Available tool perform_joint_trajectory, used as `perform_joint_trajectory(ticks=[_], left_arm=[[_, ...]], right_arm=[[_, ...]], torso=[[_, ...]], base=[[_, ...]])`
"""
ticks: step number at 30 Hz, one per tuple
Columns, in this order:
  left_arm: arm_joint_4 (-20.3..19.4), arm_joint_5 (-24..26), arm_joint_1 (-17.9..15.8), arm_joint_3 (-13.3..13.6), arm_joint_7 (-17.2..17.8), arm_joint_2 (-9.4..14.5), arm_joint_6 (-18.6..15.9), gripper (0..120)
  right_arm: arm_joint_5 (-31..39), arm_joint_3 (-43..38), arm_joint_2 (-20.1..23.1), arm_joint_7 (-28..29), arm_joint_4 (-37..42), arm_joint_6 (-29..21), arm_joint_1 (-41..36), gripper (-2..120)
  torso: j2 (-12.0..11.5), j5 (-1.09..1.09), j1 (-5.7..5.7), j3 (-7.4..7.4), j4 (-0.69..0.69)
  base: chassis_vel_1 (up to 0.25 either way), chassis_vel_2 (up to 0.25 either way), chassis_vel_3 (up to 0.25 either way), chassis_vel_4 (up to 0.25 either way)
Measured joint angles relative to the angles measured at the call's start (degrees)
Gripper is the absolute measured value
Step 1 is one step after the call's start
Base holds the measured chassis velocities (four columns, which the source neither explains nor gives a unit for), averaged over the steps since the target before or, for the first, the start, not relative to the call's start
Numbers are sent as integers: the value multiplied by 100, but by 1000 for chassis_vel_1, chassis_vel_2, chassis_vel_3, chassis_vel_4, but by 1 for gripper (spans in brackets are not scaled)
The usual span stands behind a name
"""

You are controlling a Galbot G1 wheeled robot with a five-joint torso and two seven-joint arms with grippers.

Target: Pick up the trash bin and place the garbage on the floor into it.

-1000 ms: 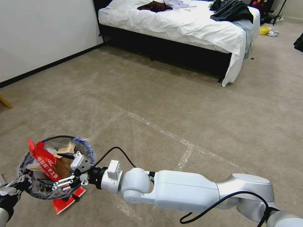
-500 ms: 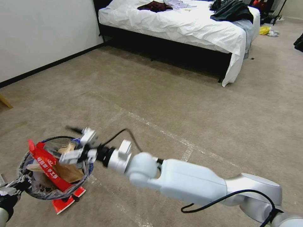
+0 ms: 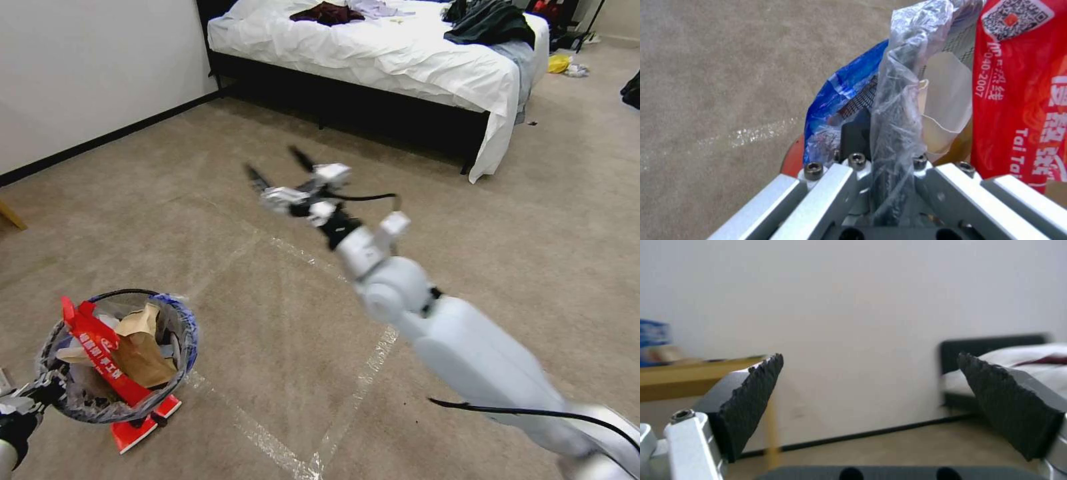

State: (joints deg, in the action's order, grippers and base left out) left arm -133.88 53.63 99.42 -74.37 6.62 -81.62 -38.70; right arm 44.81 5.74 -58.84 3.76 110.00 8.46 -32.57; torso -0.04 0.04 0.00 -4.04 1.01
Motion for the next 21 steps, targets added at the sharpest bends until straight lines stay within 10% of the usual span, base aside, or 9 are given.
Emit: perform_joint_trajectory(ticks=[9,21], left_arm=[[-73,48,-132,1,-39,-30,26,1],[-212,-109,-111,1,-218,-205,118,1]], right_arm=[[-832,-2572,289,431,647,79,-1751,98],[-1632,-3991,127,701,662,450,-2866,98]], torso=[[0,-1,0,1,2],[0,-2,0,1,1]], base=[[0,0,0,0],[0,0,0,0]])
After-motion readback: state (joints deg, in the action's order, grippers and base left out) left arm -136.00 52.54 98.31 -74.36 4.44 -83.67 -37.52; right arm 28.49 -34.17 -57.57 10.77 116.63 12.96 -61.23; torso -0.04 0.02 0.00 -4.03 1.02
